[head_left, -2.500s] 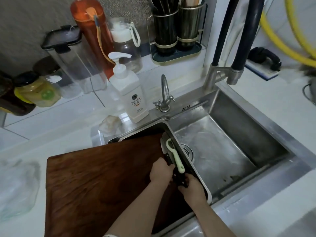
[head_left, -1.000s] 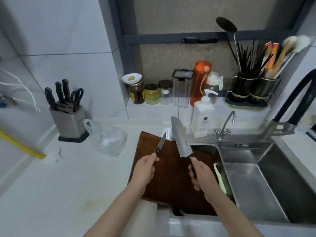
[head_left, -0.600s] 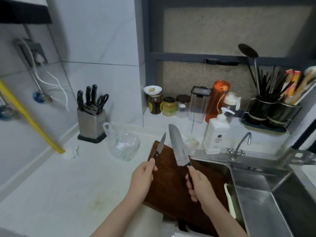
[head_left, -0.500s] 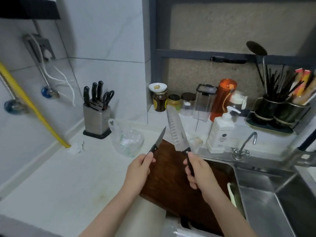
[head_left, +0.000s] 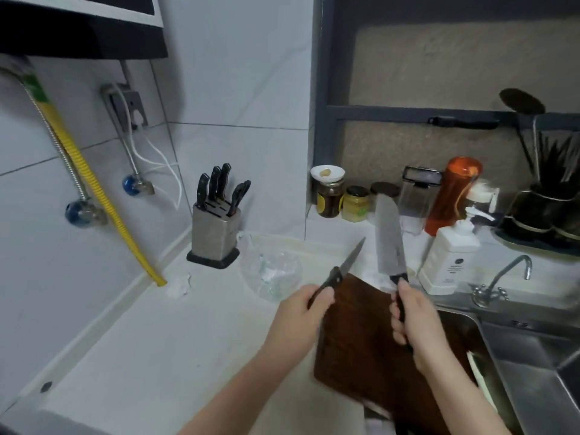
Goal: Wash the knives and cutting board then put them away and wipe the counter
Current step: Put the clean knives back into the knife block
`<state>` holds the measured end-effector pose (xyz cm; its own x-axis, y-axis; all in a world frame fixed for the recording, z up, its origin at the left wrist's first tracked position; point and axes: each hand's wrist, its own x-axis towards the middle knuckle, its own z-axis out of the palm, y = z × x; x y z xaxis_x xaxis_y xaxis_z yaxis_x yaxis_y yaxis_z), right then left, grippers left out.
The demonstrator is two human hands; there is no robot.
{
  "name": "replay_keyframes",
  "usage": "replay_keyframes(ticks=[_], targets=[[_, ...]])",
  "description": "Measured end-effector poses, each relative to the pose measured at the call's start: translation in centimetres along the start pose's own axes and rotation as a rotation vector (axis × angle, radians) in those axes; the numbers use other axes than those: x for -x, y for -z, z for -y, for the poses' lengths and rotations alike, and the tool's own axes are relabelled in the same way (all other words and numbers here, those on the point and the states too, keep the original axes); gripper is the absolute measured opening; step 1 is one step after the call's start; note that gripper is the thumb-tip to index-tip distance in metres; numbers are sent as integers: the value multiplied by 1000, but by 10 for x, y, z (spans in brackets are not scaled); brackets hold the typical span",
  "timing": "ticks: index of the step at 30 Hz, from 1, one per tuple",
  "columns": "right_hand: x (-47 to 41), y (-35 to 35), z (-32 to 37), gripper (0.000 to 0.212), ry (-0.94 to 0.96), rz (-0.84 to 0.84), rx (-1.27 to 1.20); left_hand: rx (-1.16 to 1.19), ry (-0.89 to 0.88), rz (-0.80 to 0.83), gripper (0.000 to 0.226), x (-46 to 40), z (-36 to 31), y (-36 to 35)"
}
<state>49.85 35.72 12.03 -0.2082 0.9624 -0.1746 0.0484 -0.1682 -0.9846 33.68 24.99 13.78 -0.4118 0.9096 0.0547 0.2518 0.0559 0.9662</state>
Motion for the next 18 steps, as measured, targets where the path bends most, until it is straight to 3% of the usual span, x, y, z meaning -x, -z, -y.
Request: replay_keyframes(ticks=[3, 5, 7, 9, 10, 11, 14, 18], targets=[[23, 2, 54, 32, 255, -58, 35, 43, -213, 56, 33, -12, -51, 12], [37, -5, 69, 26, 459, -251, 140, 16, -391, 18, 33, -18, -66, 21], [35, -13, 51, 20, 532, -472, 407, -127, -381, 9, 31, -32, -50, 21], [24, -12, 10, 29, 199, -479, 686, -199, -6, 182, 32, -50, -13, 10], [24, -11, -12, 33, -25, -422, 751, -187, 178, 269, 34, -51, 10, 5], [26, -12, -31, 34, -139, -373, 723, -202, 253, 311, 35, -50, 31, 4], [31, -26, -51, 31, -44, -403, 402, -140, 211, 285, 33, -53, 58, 18], [41, -57, -37, 32, -130, -331, 491, -158, 193, 283, 35, -55, 60, 46]])
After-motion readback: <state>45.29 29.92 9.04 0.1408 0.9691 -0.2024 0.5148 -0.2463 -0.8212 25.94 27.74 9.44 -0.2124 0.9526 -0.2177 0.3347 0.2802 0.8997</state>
